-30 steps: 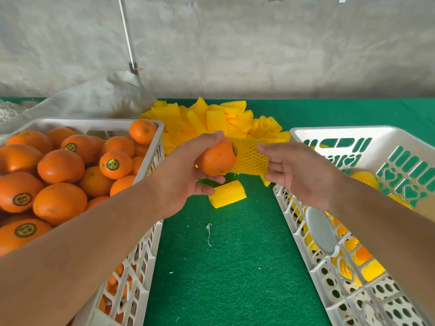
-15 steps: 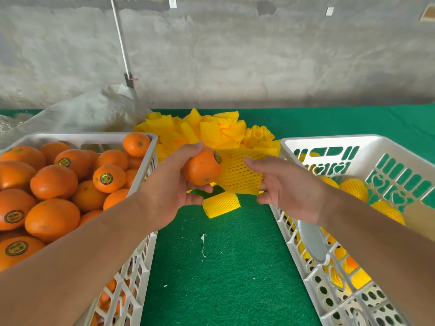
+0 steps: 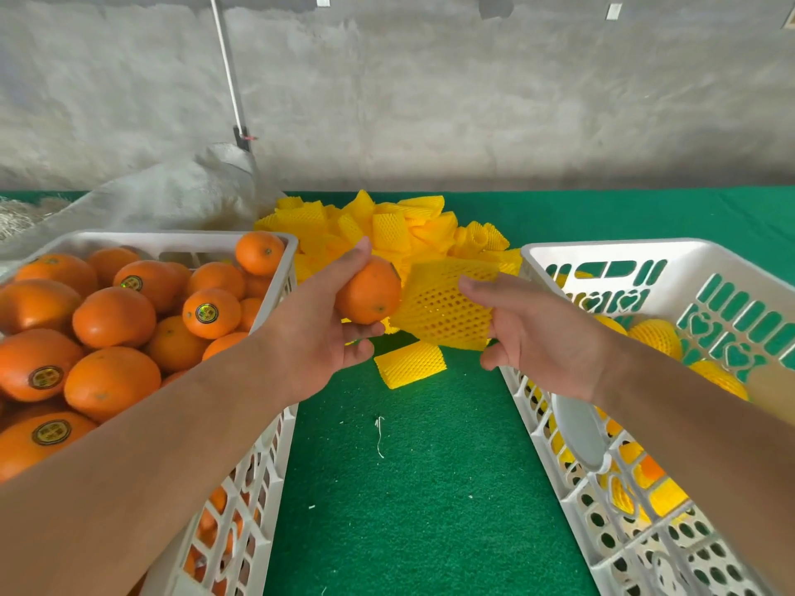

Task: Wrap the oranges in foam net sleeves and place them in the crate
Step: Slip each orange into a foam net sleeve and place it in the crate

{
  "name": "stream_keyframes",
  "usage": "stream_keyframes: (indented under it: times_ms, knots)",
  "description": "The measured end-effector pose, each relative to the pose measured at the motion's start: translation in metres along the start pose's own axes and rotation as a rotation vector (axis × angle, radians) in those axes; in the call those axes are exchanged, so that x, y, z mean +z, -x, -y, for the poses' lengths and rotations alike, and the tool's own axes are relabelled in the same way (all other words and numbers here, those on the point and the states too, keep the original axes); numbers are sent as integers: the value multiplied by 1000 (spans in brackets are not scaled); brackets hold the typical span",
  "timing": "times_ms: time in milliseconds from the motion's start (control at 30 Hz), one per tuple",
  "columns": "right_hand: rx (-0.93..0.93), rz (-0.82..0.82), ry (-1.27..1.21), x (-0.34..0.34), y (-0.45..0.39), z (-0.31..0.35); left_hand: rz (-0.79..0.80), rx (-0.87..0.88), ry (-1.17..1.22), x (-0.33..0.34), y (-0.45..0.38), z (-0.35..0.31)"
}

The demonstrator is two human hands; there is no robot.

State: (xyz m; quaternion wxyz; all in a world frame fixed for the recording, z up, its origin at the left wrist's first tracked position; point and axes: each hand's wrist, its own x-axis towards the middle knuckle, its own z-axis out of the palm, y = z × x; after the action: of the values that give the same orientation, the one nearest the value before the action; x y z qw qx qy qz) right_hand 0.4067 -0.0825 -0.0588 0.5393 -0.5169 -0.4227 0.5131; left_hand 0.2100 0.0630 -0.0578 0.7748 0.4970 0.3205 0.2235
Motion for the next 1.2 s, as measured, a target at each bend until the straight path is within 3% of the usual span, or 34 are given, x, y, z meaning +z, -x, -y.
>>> stream_keyframes:
  times_ms: [300,833,1200]
  knots:
    - [-39,62,-133,-4,-2,-2,132,69,-102,4,5,-1]
    - [-49,6,-29,4,3,-3,51,-86,224,-1,-1,1]
    - [-57,135,231,8,5,-9,-23,-70,-310,6,2,10]
